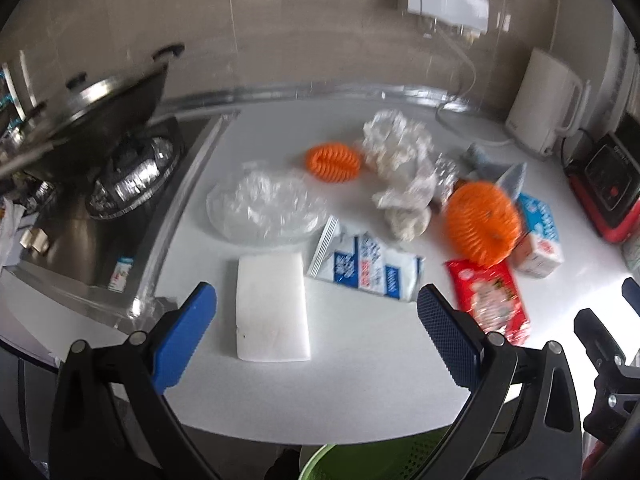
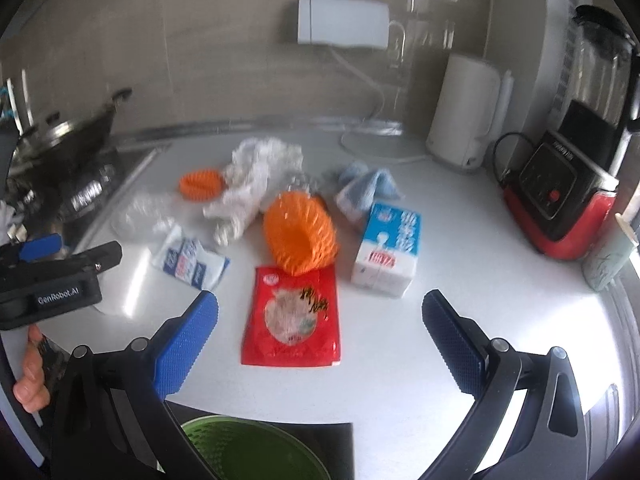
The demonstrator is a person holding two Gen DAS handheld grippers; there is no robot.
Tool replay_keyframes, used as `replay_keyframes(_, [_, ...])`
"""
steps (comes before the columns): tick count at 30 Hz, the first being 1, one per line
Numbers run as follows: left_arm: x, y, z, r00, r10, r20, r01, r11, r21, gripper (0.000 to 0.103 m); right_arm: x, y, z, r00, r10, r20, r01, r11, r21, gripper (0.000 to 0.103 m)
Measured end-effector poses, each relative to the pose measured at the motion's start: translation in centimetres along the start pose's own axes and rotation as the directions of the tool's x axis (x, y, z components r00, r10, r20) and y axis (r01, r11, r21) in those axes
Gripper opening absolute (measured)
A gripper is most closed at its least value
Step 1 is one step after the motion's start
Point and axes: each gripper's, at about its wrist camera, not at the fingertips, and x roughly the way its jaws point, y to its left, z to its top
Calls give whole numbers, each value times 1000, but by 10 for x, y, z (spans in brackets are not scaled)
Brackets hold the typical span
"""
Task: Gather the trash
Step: 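Grasp the white sponge block with the left gripper while the right approaches the orange net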
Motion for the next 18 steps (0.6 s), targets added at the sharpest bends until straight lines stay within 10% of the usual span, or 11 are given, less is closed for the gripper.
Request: replay_keyframes(18, [95, 38, -6, 987, -38, -153, 36, 999, -14, 77, 71, 12, 16, 1000, -3, -14, 3, 1000, 25, 101])
